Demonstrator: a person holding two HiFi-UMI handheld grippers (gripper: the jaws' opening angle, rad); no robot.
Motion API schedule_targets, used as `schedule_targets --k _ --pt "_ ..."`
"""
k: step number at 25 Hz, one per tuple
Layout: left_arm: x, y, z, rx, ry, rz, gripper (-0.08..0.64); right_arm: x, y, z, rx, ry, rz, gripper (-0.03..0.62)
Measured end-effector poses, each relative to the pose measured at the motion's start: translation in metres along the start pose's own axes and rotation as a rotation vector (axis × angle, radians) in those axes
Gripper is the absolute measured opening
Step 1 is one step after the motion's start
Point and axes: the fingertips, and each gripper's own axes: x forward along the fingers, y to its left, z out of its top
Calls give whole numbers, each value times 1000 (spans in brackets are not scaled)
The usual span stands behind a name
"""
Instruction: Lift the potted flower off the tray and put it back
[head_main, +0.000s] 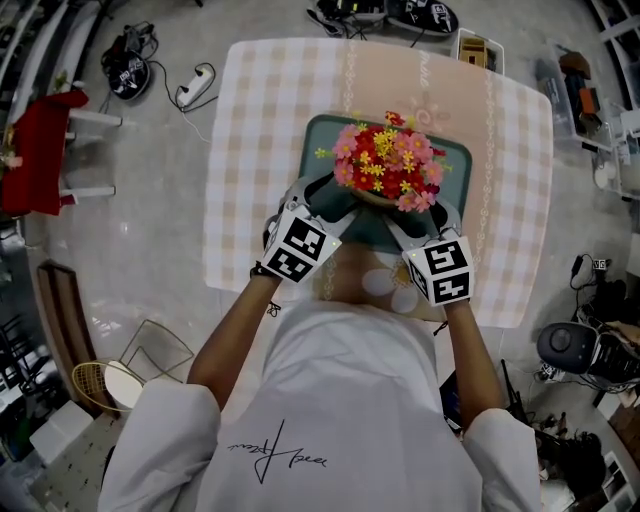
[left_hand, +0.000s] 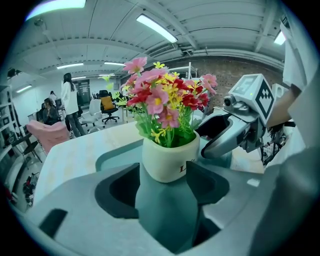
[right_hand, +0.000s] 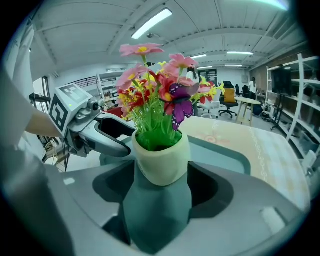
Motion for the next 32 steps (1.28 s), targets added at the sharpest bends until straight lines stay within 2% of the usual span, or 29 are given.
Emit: schedule_targets --k 10,17,27,32 --pt "6 4 1 42 -29 -12 295 6 -1 4 -28 -13 -19 344" --pt "9 8 2 68 -38 -18 331 14 0 2 -35 1 -9 360" --pt "16 2 -2 118 -26 -76 339 18 -1 -1 -44 9 -14 374" --pt "18 0 0 118 -32 -102 339 20 -1 2 -33 -5 -3 379"
